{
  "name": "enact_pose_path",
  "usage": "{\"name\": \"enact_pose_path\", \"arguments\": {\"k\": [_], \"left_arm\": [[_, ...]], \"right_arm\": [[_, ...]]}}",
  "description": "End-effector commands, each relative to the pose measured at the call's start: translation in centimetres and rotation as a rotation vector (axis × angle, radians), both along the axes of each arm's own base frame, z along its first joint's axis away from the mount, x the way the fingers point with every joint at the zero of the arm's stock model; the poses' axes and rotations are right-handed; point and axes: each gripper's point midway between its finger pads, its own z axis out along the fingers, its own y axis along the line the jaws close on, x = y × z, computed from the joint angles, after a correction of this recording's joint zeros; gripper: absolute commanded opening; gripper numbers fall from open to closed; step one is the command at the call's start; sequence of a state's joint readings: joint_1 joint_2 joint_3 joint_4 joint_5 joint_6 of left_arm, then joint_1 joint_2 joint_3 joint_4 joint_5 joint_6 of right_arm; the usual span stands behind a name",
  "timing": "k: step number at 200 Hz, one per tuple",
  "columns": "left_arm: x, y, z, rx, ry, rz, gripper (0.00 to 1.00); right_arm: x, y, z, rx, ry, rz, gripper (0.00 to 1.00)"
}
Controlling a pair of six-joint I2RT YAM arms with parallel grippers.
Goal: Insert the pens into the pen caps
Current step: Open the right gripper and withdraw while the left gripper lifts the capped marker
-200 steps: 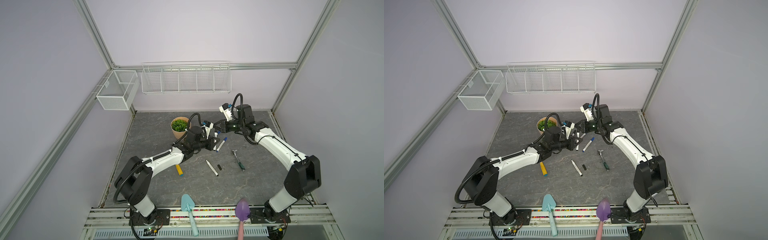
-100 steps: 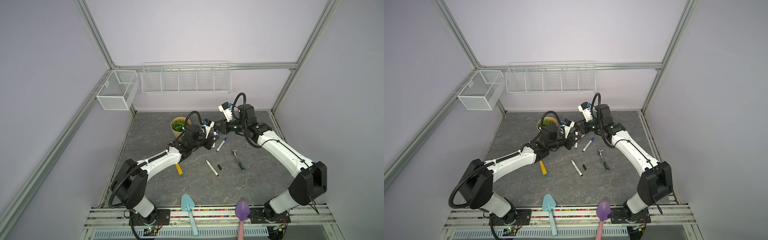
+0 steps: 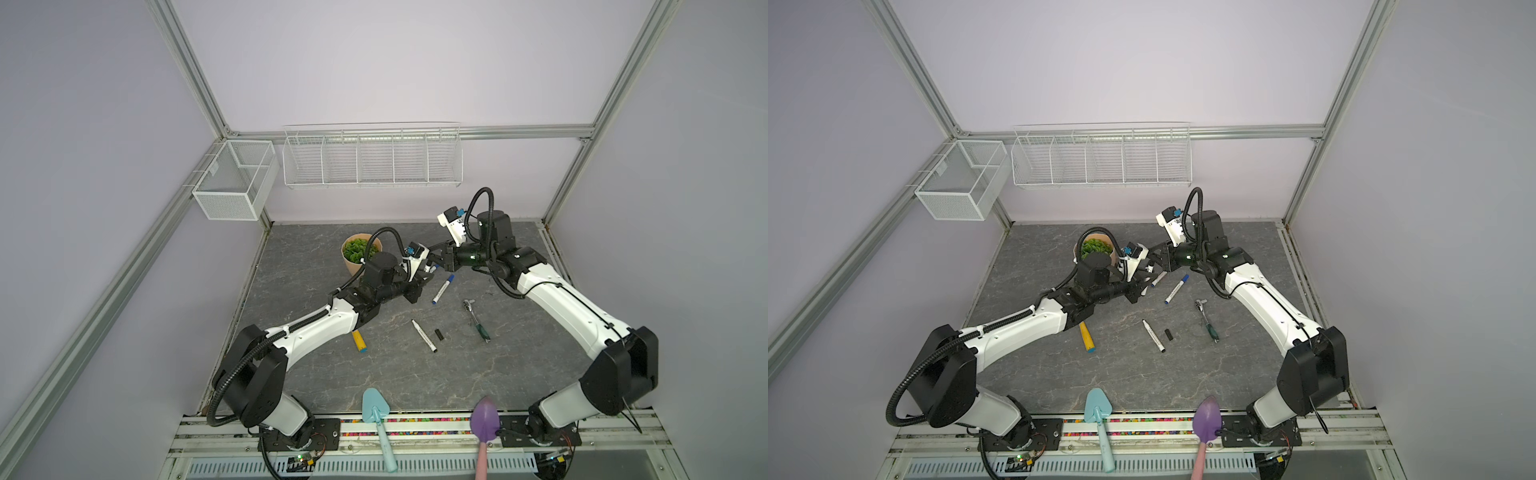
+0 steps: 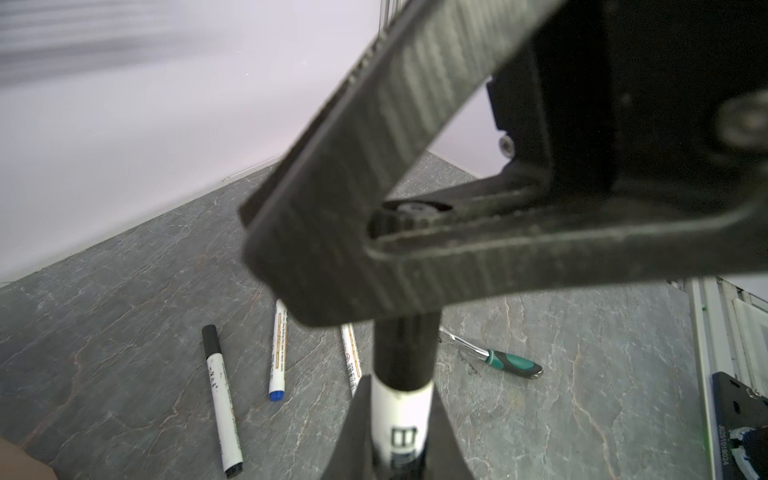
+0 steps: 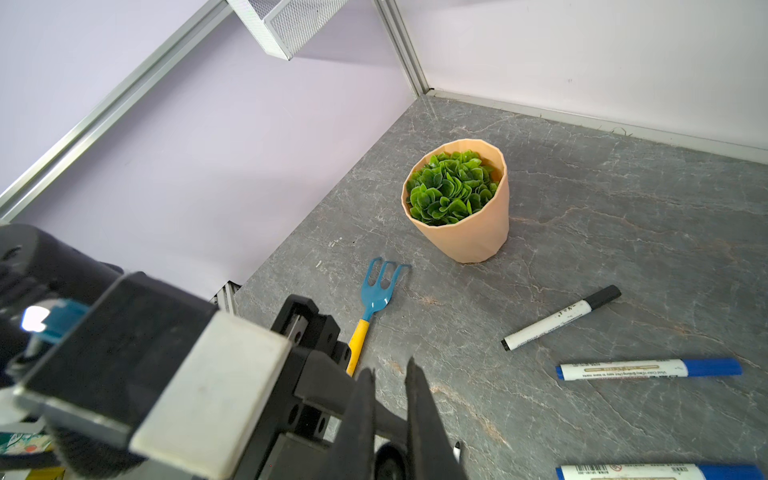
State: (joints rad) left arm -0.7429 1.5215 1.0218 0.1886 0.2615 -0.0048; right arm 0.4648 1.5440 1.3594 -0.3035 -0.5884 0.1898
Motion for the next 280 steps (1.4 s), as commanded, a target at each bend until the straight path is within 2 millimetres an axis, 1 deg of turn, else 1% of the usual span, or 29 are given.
{"name": "enact_pose_path", "arguments": {"k": [1,20,36,47,58,82,106,124,144,161,174,186,198,213,229,242,257,271,280], "left_arm": [[-0.1,10.2,30.6,-0.796,-0.766,0.322,0.0],[-0.3,10.1,31.0,-0.801,-0.777,0.316,0.0],[-0.6,9.6,31.1,-0.781,-0.788,0.306,0.0],[-0.8,9.2,31.0,-0.766,-0.79,0.3,0.0],[-0.8,9.1,30.8,-0.772,-0.774,0.295,0.0],[-0.3,8.9,30.2,-0.789,-0.739,0.299,0.0],[0.7,8.7,29.9,-0.821,-0.71,0.314,0.0],[1.2,8.4,30.5,-0.859,-0.709,0.307,0.0],[1.2,8.3,31.9,-0.93,-0.71,0.28,0.0],[1.4,8.7,32.9,-1.004,-0.7,0.269,0.0],[1.6,9.7,33.6,-1.064,-0.693,0.274,0.0],[1.8,10.5,33.8,-1.099,-0.684,0.273,0.0],[1.7,10.8,33.5,-1.091,-0.677,0.278,0.0],[1.6,10.4,32.3,-1.034,-0.647,0.27,0.0],[1.5,9.4,29.7,-0.957,-0.58,0.24,0.0],[1.4,8.3,26.8,-0.884,-0.503,0.202,0.0],[1.1,7.0,23.0,-0.79,-0.415,0.189,0.0],[0.7,5.9,19.3,-0.707,-0.337,0.182,0.0],[0.2,5.3,17.4,-0.676,-0.29,0.16,0.0]], "right_arm": [[-13.9,-2.7,-13.8,-0.315,0.759,0.152,0.07],[-13.6,-2.8,-14.0,-0.304,0.762,0.143,0.07],[-12.8,-3.0,-14.1,-0.259,0.781,0.116,0.07],[-12.6,-3.0,-14.2,-0.257,0.786,0.114,0.07],[-13.0,-2.9,-14.7,-0.297,0.783,0.128,0.07],[-14.7,-2.3,-15.7,-0.366,0.783,0.18,0.07],[-14.9,-2.4,-15.8,-0.39,0.777,0.194,0.07],[-15.0,-2.3,-15.9,-0.393,0.774,0.202,0.07],[-14.9,-2.3,-15.7,-0.385,0.769,0.206,0.07],[-14.9,-2.3,-15.7,-0.381,0.771,0.207,0.07],[-15.0,-2.4,-15.8,-0.376,0.774,0.205,0.07],[-14.8,-2.6,-15.7,-0.369,0.776,0.194,0.07],[-14.1,-3.1,-15.6,-0.35,0.774,0.162,0.07],[-12.6,-4.0,-15.0,-0.306,0.768,0.101,0.07],[-10.5,-5.1,-13.9,-0.231,0.76,0.025,0.07],[-9.2,-5.7,-13.1,-0.181,0.745,-0.019,0.07],[-8.0,-6.2,-12.2,-0.14,0.736,-0.051,0.07],[-7.2,-6.2,-11.2,-0.098,0.718,-0.062,0.07],[-6.6,-6.0,-10.6,-0.073,0.704,-0.068,0.07]]}}
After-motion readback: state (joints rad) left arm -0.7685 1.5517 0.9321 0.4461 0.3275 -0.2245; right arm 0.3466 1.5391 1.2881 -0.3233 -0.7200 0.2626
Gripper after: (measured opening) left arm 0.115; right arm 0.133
